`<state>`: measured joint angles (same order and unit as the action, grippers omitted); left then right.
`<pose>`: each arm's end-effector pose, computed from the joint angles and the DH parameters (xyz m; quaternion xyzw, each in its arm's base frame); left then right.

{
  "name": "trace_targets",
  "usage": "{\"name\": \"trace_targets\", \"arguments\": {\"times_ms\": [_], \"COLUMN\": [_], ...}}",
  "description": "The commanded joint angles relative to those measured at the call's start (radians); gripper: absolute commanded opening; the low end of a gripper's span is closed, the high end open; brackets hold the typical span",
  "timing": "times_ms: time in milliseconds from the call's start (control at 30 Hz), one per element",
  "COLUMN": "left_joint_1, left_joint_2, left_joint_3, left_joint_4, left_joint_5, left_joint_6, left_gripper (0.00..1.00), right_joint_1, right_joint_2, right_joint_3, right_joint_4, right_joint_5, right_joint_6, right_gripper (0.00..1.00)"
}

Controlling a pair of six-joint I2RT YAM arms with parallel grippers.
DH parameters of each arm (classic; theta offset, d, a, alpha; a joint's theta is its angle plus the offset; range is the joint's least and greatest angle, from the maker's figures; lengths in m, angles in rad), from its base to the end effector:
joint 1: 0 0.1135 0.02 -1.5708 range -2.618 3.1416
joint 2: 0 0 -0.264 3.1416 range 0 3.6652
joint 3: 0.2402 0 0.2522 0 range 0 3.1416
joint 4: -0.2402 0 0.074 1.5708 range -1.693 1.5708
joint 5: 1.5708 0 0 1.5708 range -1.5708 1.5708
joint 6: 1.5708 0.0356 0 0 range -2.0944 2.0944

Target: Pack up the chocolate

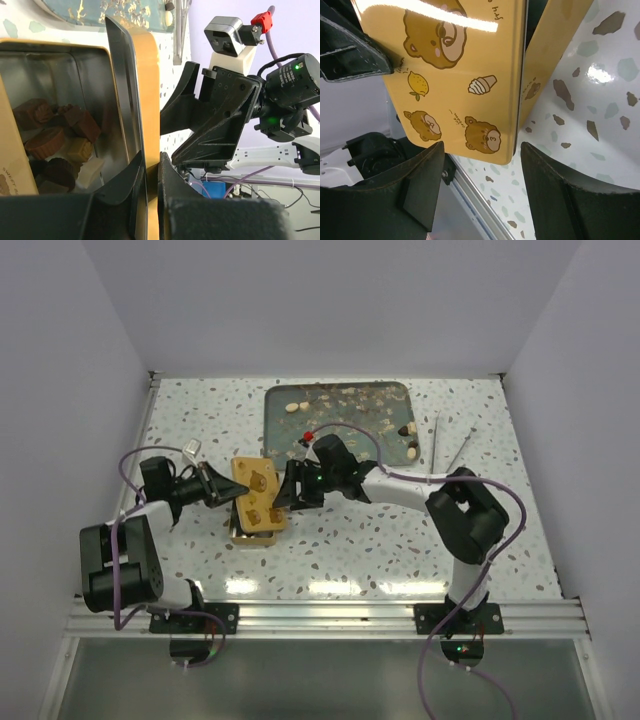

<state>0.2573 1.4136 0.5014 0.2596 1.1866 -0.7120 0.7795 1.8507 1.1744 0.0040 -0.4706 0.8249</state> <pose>0.2458 0.0305 0.1642 -0.1270 0.7731 -0.5711 0.2450 0.2762 0.2956 0.1948 -0.0813 0.8780 0.4496 0.1426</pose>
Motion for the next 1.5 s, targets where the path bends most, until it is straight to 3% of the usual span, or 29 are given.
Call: {"name": "trace_targets", "arguments": {"times_ms": [0,433,700,800,900,933,1100,1467], "left_joint_1": [0.014,0.019,0.02,0.02,0.02,0.02,0.023,0.158], "left_joint_2": [0.012,-0.001,-0.037,-0.071,-0.114,-0.123,-0.134,-0.17], "left_joint_3": [0.028,0.069,0.048,0.005,-0.032,-0.052,-0.041,-0.04], "left_joint_4": [-0.082,-0.22,-0.155,-0.004,0.249,0.403,0.726,0.843], "left_joint_5": [-0.041,-0.113,-0.07,-0.019,0.022,0.031,0.038,-0.07], "left_joint_6": [0.114,0.224,0.168,0.037,-0.185,-0.249,-0.541,-0.691], "left_gripper": [0.0,0.01,0.0,0.0,0.0,0.0,0.0,0.0], "right_joint_1": [0.026,0.052,0.064,0.066,0.066,0.066,0.066,0.165], "right_joint_2": [0.028,0.062,0.059,0.029,-0.023,-0.039,-0.08,-0.001], "right_joint_3": [0.036,0.054,0.038,0.03,0.022,0.018,0.043,0.235], "right_joint_4": [0.051,0.028,0.044,0.027,0.014,-0.001,-0.093,-0.271], "right_joint_5": [-0.007,0.004,0.012,0.024,0.049,0.071,0.133,0.309], "right_joint_6": [-0.01,-0.03,-0.021,-0.024,-0.033,-0.043,-0.108,-0.205], "right_gripper": [0.66,0.66,0.66,0.65,0.65,0.65,0.65,0.63]}}
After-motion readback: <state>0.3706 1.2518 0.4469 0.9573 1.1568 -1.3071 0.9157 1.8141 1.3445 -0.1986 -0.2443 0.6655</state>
